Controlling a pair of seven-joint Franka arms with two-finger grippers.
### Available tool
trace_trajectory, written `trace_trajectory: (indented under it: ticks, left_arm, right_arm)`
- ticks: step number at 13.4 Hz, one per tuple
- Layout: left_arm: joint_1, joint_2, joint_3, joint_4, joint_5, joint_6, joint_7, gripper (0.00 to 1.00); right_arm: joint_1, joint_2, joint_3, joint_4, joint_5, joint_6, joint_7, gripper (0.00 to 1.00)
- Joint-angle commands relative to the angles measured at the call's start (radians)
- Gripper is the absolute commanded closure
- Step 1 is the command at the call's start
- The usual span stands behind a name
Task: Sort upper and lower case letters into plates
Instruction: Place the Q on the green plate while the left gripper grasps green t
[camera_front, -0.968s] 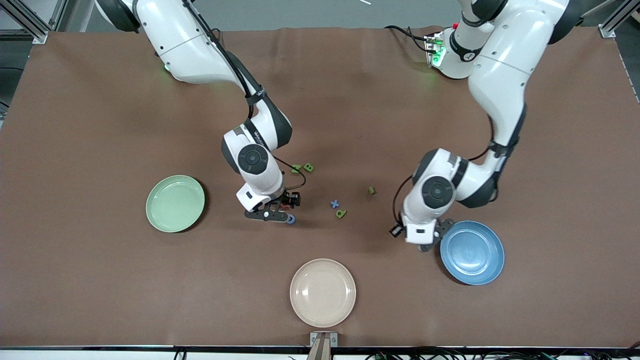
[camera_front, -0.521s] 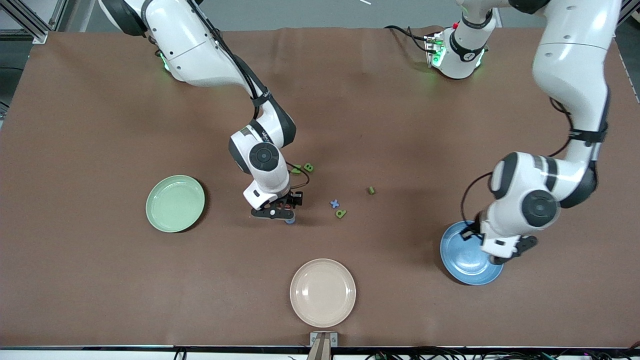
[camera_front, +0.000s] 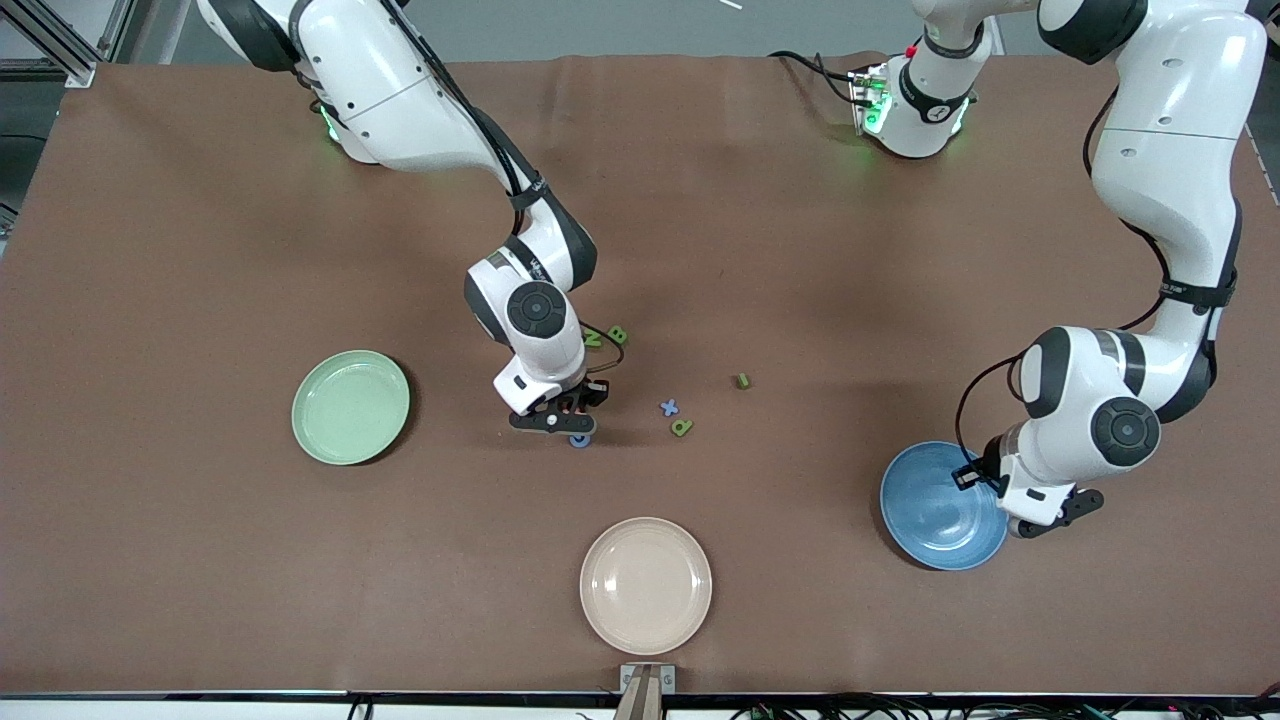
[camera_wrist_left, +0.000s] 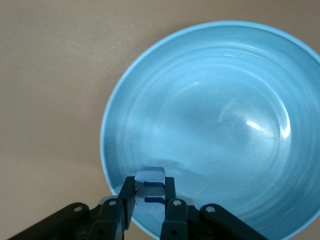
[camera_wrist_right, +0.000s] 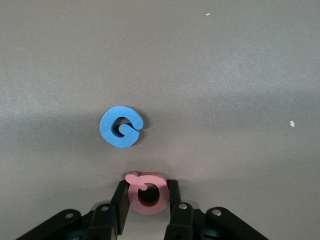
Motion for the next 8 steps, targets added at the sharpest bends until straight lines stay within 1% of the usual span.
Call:
trace_trajectory:
  ticks: [1,2,3,4,6,7,8]
  left_arm:
    - [-0.008,0.002,-0.003,0.019,0.010,0.000,-0.014,0.01]
    - [-0.014,-0.012,-0.005,0.020,0.007,0.000,-0.036,0.00]
    - [-0.014,-0.026,-0.016,0.019,0.009,-0.012,-0.075,0.00]
    - [-0.023,-0.047,-0.040,0.008,0.007,-0.032,-0.117,0.00]
    - [-0.042,-0.072,-0.094,0.003,0.004,-0.113,-0.235,0.01]
    - [-0.037,-0.072,-0.141,-0.004,0.004,-0.124,-0.308,0.03]
    - [-0.040,-0.072,-0.170,-0.026,0.004,-0.121,-0.361,0.05]
  right_arm:
    - [-0.058,-0.054,-0.009,-0.025,-0.024,-0.075,-0.044,1.00]
    - [-0.099,-0.095,-0.009,-0.027,-0.024,-0.129,-0.128,1.00]
    - [-0.154,-0.145,-0.007,-0.056,-0.022,-0.158,-0.222,1.00]
    - [-0.208,-0.204,-0.007,-0.111,-0.021,-0.159,-0.323,1.00]
    - [-0.309,-0.305,-0.006,-0.224,-0.021,-0.142,-0.499,1.00]
    - [-0.355,-0.349,-0.006,-0.282,-0.019,-0.128,-0.582,1.00]
    - [-0.403,-0.383,-0.006,-0.341,-0.019,-0.101,-0.651,1.00]
